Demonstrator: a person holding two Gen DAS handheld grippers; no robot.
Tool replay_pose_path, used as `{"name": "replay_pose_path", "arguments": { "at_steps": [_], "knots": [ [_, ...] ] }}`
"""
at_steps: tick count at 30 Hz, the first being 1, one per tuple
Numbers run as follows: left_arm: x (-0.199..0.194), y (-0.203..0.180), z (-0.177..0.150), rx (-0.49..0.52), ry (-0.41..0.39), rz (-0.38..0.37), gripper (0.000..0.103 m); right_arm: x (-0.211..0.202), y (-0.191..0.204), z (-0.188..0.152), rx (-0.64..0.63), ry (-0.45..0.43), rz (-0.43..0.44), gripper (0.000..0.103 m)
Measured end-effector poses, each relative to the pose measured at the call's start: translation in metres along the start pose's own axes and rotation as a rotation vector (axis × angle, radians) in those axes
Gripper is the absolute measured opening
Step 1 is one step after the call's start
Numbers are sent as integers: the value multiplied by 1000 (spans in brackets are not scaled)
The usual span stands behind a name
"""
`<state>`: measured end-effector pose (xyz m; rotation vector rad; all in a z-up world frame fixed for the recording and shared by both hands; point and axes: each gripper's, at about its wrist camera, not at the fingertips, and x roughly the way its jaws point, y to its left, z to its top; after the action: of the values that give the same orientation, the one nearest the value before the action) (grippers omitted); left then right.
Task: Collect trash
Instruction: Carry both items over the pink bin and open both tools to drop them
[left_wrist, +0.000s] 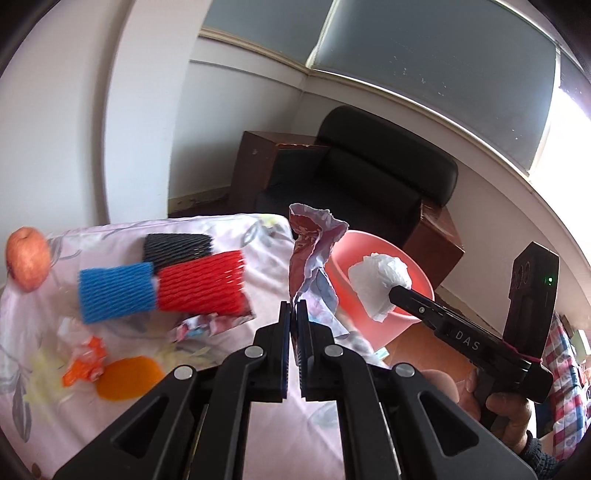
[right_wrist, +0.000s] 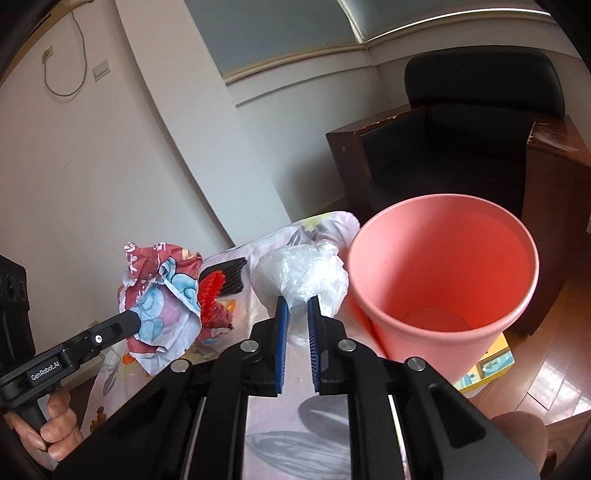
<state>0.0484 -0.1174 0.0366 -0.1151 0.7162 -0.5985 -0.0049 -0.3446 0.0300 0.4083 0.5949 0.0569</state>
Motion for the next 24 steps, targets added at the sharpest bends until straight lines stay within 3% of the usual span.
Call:
{"name": "replay_pose_path", "arguments": {
  "at_steps": [10, 17, 24],
  "knots": [
    [71, -55, 40, 69, 38, -35, 3, 4, -58, 25, 86, -66, -112, 11],
    [122, -93, 57, 131, 68, -26, 3, 20, -88, 31, 128, -55, -153, 11],
    [167, -105, 55, 161, 122, 8, 3, 32, -107, 30, 126, -28, -183, 11]
  ]
}}
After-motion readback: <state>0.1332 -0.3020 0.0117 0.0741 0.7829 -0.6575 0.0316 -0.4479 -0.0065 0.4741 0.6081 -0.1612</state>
